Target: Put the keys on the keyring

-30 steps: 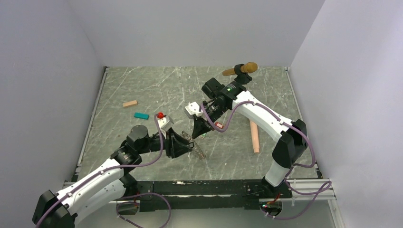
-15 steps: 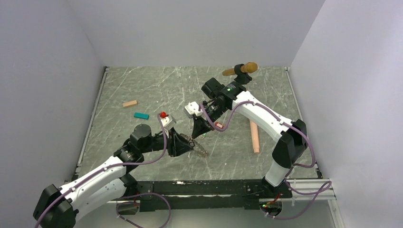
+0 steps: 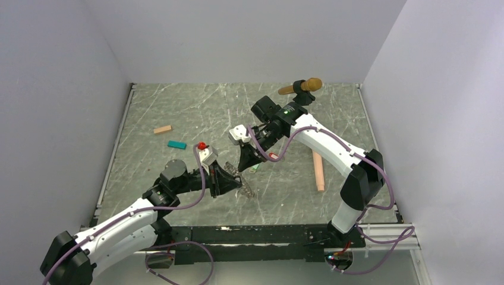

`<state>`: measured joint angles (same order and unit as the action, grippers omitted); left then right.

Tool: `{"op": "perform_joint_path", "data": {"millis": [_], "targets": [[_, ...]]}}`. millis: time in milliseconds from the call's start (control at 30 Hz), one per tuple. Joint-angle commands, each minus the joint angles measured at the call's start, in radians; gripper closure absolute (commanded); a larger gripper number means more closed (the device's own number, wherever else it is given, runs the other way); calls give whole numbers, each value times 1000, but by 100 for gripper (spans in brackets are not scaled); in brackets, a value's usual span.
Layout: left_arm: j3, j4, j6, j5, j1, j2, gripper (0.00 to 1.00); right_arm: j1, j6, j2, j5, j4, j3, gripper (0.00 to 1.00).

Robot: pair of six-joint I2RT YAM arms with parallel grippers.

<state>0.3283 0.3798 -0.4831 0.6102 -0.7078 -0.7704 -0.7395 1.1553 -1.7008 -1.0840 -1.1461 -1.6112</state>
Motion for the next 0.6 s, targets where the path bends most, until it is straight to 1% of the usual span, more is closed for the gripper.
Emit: {"op": "perform_joint_path", "data": {"millis": [0, 33, 67, 167, 333, 433, 567], "targets": [[30, 10, 21, 32, -5, -2, 94, -4, -19, 10, -53, 41, -20, 100], [38, -11, 31, 24, -5, 3, 100, -4, -19, 12, -51, 42, -17, 100], [43, -32, 41, 20, -5, 9, 100, -4, -19, 14, -50, 41, -15, 100], [62, -92, 69, -3, -5, 41, 100, -4, -17, 16, -41, 42, -8, 100], [123, -269, 135, -11, -4, 92, 100, -5, 8, 30, 23, 41, 16, 100], [160, -355, 172, 9, -3, 105, 100, -9, 37, 39, 60, 31, 22, 100], [206, -440, 211, 58, 0, 76, 100, -28, 64, 44, 109, 12, 16, 100]]}}
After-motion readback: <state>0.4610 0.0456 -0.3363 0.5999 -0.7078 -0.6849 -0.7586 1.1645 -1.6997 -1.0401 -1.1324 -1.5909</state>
